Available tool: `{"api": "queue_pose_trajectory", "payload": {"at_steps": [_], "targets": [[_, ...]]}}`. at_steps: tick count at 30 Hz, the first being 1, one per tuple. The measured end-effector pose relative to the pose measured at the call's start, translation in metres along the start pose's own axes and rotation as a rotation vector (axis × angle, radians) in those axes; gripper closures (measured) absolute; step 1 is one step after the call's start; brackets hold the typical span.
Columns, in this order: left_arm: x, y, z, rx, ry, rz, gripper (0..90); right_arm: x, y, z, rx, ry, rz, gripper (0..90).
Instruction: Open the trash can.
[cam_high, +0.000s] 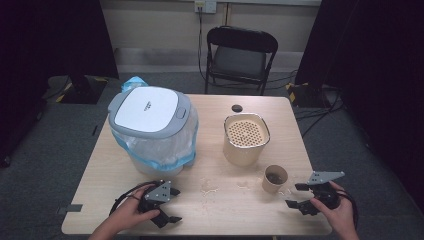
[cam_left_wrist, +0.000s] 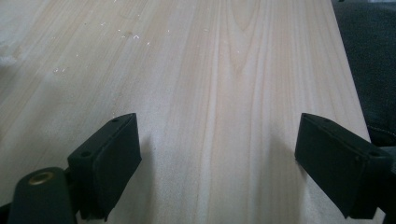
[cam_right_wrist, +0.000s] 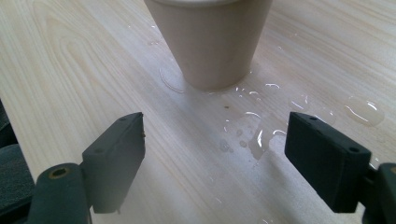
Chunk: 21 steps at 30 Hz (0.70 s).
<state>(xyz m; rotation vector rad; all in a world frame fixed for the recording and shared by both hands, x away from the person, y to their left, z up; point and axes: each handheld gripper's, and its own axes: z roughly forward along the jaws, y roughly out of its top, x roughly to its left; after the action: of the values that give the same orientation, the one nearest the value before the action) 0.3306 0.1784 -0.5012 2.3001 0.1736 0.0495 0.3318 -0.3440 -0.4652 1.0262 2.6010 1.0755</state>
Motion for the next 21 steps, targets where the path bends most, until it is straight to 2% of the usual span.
{"api": "queue_pose_trajectory", "payload": {"at_steps": [6, 15, 21], "targets": [[0.000, 0.000, 0.000, -0.002, 0.001, -0.001, 13.5, 0.004, 0.006, -0.008, 0.006, -0.011, -0.023, 20.1], [0.000, 0.000, 0.000, -0.003, 0.006, -0.001, 13.5, 0.003, 0.016, -0.018, 0.011, 0.012, -0.022, 19.9], [0.000, 0.000, 0.000, -0.003, 0.006, -0.001, 13.5, 0.004, 0.028, -0.022, 0.031, 0.017, -0.033, 19.0]]}}
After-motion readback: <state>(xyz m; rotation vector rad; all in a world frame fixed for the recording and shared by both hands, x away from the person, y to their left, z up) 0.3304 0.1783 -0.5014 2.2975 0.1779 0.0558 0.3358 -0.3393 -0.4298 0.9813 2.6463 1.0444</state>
